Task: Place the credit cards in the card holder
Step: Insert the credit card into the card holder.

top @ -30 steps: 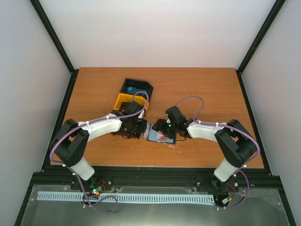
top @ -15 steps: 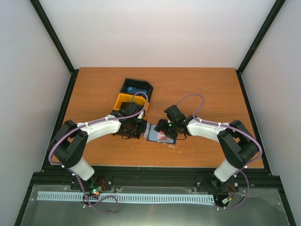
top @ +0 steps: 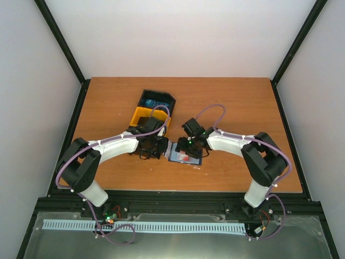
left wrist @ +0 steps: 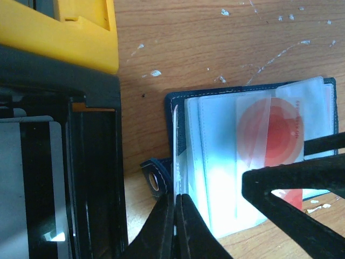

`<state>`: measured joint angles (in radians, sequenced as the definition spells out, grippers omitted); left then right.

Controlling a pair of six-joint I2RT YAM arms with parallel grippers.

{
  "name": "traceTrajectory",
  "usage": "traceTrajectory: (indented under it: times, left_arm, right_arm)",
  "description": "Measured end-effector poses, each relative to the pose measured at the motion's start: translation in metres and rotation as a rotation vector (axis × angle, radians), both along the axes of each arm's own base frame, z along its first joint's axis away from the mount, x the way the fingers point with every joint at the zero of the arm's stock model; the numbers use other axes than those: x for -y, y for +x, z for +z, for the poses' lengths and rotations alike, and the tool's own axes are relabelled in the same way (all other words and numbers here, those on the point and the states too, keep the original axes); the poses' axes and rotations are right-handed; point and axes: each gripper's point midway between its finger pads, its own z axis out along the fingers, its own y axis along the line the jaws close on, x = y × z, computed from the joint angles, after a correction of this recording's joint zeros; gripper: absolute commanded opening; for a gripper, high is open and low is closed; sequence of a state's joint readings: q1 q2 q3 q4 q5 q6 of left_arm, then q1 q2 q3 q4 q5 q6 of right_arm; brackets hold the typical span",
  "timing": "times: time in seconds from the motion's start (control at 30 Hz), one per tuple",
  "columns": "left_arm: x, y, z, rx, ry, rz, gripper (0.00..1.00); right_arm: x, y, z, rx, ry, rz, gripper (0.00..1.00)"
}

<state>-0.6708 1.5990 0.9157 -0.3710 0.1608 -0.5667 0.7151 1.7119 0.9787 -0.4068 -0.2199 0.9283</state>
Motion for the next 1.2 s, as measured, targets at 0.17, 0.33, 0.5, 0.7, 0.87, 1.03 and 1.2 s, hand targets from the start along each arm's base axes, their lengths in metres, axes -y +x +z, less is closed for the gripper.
traceTrajectory:
  times: [0.17, 0.33, 0.5, 0.7, 0.87, 1.03, 1.2]
  left_arm:
    - [0.000, 0.000, 0.000, 0.000, 0.000, 0.000, 0.01]
    - [0.000, 0.000, 0.000, 0.000, 0.000, 0.000, 0.01]
    - [0.000, 0.000, 0.000, 0.000, 0.000, 0.000, 0.01]
    - [0.000, 0.000, 0.000, 0.000, 0.000, 0.000, 0.01]
    - [0.000, 0.000, 0.000, -0.001, -0.002, 0.000, 0.01]
    - [0.001, 0.000, 0.000, 0.002, -0.006, -0.001, 0.01]
    - [0.001, -0.001, 0.001, 0.005, -0.012, -0.003, 0.01]
  right_arm:
    - [-0.010, 0.006, -0.001, 0.006, -0.006, 0.062, 0.72]
    - [-0.012, 0.007, -0.002, 0.003, -0.026, 0.107, 0.73]
    - [-0.006, 0.009, -0.001, 0.020, -0.072, 0.113, 0.73]
    - [0.004, 0.006, 0.000, 0.032, -0.136, 0.102, 0.65]
    - [-0.007, -0.007, -0.001, 0.025, -0.131, 0.137, 0.52]
    - [-0.010, -0.010, -0.009, 0.005, -0.138, 0.149, 0.45]
    - [-0.013, -0.007, -0.008, 0.009, -0.131, 0.158, 0.46]
